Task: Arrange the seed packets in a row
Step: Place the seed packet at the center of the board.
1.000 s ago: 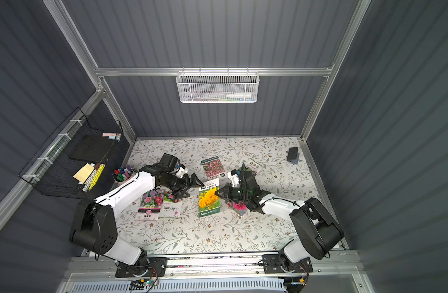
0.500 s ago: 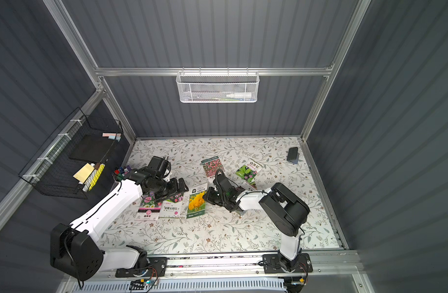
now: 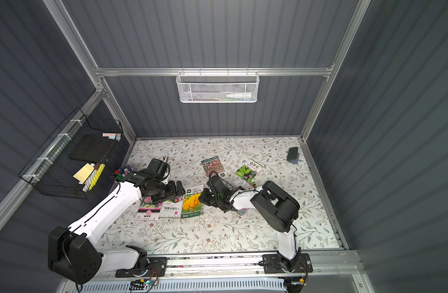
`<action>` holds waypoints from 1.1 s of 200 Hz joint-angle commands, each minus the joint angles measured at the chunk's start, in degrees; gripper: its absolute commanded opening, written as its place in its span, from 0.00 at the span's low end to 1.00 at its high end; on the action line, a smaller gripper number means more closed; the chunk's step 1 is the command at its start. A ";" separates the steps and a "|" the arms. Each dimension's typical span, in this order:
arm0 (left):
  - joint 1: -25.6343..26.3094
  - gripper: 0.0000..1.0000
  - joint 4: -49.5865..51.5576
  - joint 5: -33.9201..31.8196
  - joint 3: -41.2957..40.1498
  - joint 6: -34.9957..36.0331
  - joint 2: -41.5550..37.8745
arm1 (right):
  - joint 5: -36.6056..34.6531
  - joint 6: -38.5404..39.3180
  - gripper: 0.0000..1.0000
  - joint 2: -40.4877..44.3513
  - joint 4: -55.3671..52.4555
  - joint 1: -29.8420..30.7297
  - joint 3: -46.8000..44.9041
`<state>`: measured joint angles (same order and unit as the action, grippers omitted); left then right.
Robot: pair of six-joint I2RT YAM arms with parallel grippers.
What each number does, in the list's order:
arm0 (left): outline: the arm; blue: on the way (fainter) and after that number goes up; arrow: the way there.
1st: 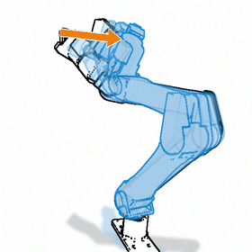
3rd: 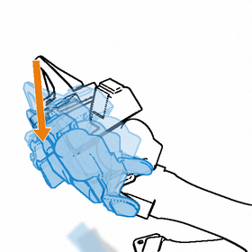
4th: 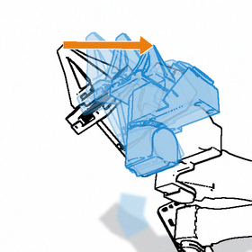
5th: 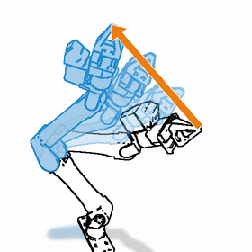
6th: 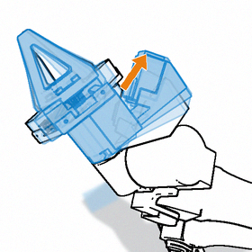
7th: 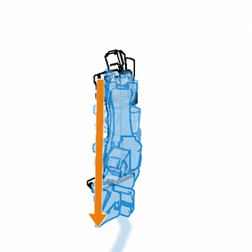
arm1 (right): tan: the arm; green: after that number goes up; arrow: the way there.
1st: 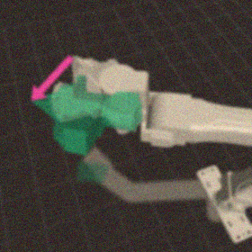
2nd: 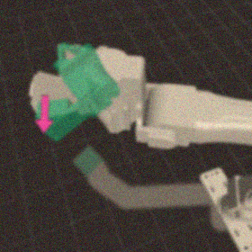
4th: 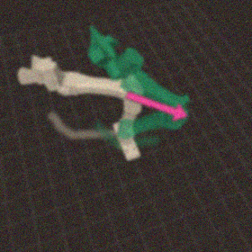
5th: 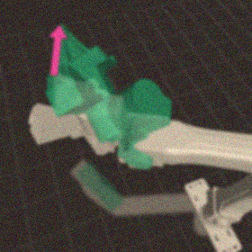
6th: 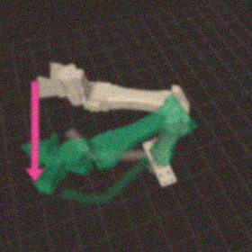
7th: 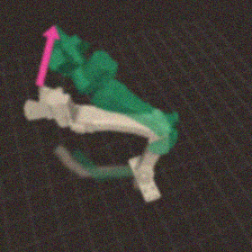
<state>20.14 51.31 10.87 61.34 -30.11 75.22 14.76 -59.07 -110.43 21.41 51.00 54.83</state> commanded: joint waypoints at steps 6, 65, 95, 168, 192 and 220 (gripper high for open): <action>-0.09 0.99 1.27 -0.35 -0.32 1.32 -0.25 | 0.06 -1.57 0.13 -0.99 -0.84 0.32 1.20; -0.10 0.99 1.16 0.08 -0.46 1.36 -0.10 | 0.01 -1.16 0.62 -0.34 -1.96 0.41 1.25; -0.06 1.00 1.07 0.27 -0.53 1.25 0.00 | -1.71 0.87 0.93 2.07 -6.22 0.46 1.58; -0.10 0.99 -1.92 2.36 0.36 0.34 3.52 | -7.41 10.43 0.99 11.24 -26.19 -2.33 4.69; -0.10 0.99 -5.12 4.27 2.09 -0.51 7.68 | -4.91 14.68 0.99 14.08 -28.01 -9.24 4.95; -0.10 0.99 -11.19 7.95 4.76 -1.87 15.52 | 1.25 19.36 0.99 11.18 -31.44 -19.03 10.79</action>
<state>20.14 46.22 15.05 63.13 -30.44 85.52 12.23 -45.69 -97.10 -4.47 38.50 60.88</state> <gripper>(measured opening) 0.994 0.989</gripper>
